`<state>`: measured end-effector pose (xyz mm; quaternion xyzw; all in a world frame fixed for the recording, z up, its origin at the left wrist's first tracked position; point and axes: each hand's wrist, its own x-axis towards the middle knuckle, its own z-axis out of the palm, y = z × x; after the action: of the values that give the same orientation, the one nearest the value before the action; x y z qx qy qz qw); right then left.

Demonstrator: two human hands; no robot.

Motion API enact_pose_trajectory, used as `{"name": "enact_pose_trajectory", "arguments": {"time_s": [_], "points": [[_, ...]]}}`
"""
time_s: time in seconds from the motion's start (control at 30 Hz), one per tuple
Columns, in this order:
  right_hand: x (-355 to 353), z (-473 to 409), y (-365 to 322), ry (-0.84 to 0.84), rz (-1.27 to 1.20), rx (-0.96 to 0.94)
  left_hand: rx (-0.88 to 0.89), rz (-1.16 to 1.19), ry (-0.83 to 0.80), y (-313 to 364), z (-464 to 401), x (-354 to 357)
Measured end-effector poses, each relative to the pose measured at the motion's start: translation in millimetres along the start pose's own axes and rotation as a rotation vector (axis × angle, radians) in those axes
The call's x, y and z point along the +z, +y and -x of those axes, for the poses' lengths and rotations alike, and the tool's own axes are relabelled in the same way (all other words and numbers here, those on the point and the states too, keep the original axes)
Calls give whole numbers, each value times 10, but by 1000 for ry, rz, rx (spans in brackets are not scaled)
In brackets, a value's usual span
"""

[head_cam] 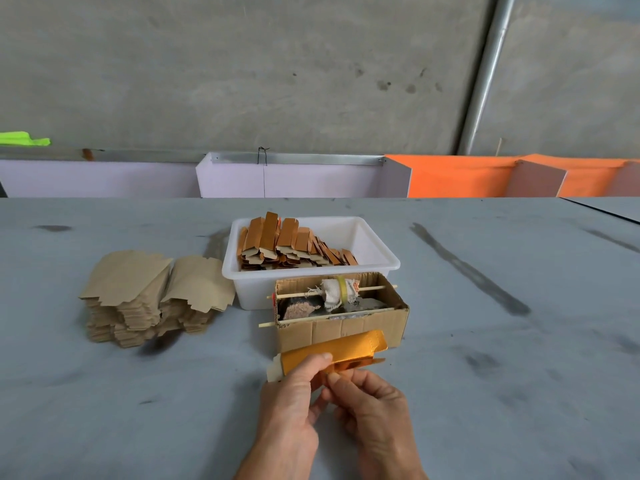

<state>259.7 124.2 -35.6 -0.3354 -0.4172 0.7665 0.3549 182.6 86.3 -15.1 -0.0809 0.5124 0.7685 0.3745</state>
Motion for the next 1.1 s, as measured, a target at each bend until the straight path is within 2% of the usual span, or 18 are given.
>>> {"name": "enact_pose_trajectory", "arguments": {"time_s": [0.2,0.5,0.9,1.0,1.1], "points": [[2,6,28,36,89,-103,-69,-62,-5,60,-4,15],[21,83,11,30,-14,-26,-212,-150,-57,115,27,9],[5,77,-89,29,-12,85,-207,-148,-45,115,14,-35],[-5,52,-124,-10,-29,90,-165,-142,-36,86,11,-45],[-35,48,-146,-60,-114,180,-145,-131,-23,63,-12,-44]]}}
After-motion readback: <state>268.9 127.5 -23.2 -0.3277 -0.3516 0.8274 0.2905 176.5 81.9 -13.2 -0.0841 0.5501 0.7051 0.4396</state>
